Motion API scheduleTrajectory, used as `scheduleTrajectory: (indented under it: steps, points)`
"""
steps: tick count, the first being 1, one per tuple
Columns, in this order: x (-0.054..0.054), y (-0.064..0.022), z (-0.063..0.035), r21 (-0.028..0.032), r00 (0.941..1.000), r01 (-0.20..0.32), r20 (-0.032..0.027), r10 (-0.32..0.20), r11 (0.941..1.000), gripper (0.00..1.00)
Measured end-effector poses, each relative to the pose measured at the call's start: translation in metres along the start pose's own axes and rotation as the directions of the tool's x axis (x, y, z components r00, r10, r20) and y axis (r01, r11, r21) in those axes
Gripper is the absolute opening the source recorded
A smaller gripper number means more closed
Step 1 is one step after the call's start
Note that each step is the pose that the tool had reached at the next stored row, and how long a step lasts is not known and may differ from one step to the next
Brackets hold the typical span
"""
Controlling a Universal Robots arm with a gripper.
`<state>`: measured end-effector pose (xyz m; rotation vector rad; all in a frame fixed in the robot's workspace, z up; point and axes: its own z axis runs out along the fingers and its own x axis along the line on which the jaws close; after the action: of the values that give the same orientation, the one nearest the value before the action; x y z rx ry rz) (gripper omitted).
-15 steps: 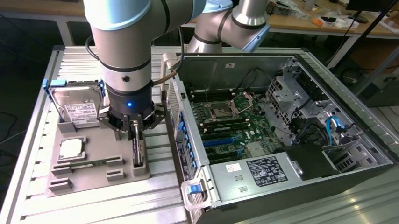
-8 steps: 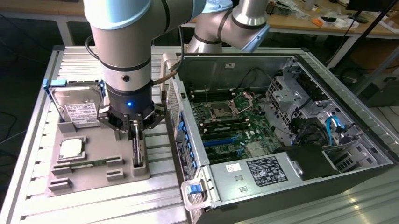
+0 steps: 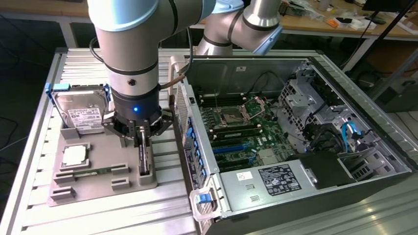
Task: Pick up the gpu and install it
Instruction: 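Pick up the gpu and move the gpu toward the slot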
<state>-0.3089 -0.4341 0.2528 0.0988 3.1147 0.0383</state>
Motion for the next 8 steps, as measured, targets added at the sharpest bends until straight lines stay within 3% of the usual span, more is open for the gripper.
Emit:
scheduleTrajectory:
  steps: [8]
  points:
    - [0.0001,-0.0001,0.0057,-0.0040,1.0000,0.000,-0.0002,0.000,1.0000,0.27]
